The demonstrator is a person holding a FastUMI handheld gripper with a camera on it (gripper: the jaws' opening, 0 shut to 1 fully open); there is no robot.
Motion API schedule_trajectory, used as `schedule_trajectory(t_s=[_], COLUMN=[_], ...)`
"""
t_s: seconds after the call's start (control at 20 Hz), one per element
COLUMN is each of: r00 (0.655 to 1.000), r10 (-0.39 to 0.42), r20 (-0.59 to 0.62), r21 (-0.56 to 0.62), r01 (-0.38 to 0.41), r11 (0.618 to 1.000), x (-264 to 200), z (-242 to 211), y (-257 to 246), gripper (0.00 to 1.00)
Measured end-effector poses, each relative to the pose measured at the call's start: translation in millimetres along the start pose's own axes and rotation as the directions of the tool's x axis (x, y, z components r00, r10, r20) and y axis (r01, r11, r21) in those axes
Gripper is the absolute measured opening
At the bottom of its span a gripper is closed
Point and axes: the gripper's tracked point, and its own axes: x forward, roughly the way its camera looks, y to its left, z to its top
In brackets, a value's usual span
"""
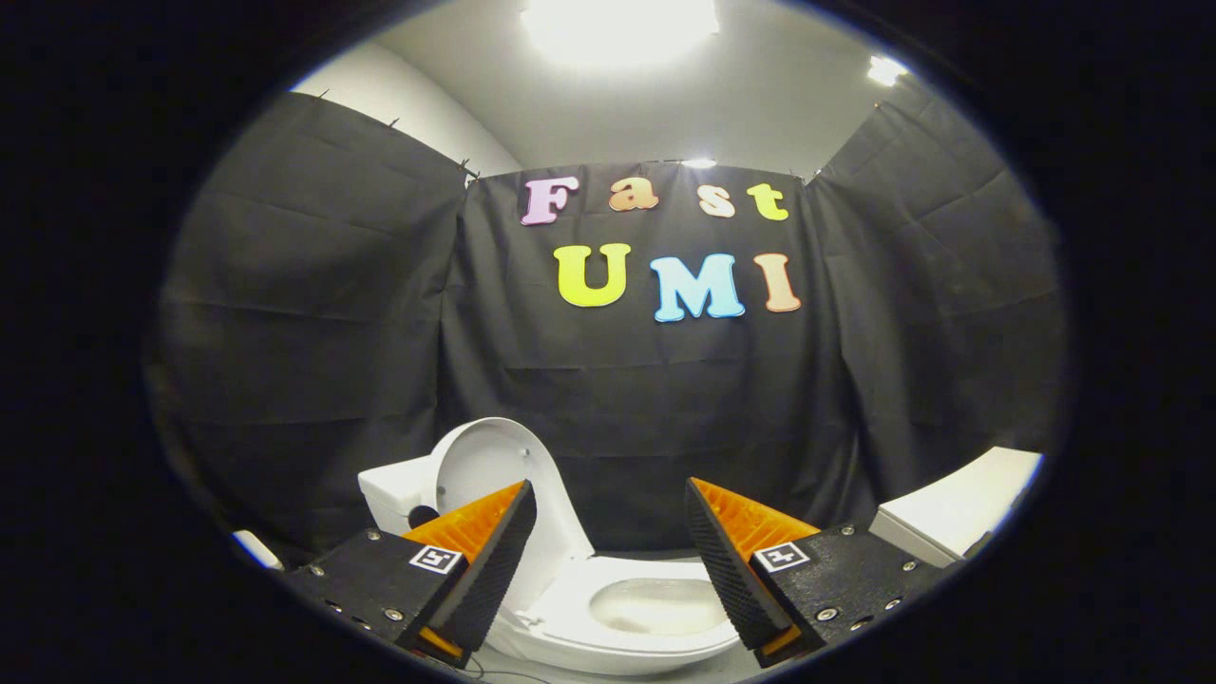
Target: Open the toilet lid.
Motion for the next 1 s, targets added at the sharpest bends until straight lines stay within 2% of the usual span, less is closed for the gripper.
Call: schedule_trajectory(t_s=[0.35, 0.55, 1.0], r00=[0.998, 0.994, 0.990], r10=[-0.062, -0.107, -0.133], r20=[-0.030, -0.033, -0.042], r21=[-0.077, -0.072, -0.016], r01=[0.059, 0.105, 0.132], r11=[0.995, 0.992, 0.991], x=[-31, -44, -62], z=[-27, -42, -60], y=[-40, -59, -78], gripper=[0.96, 0.95, 0.95])
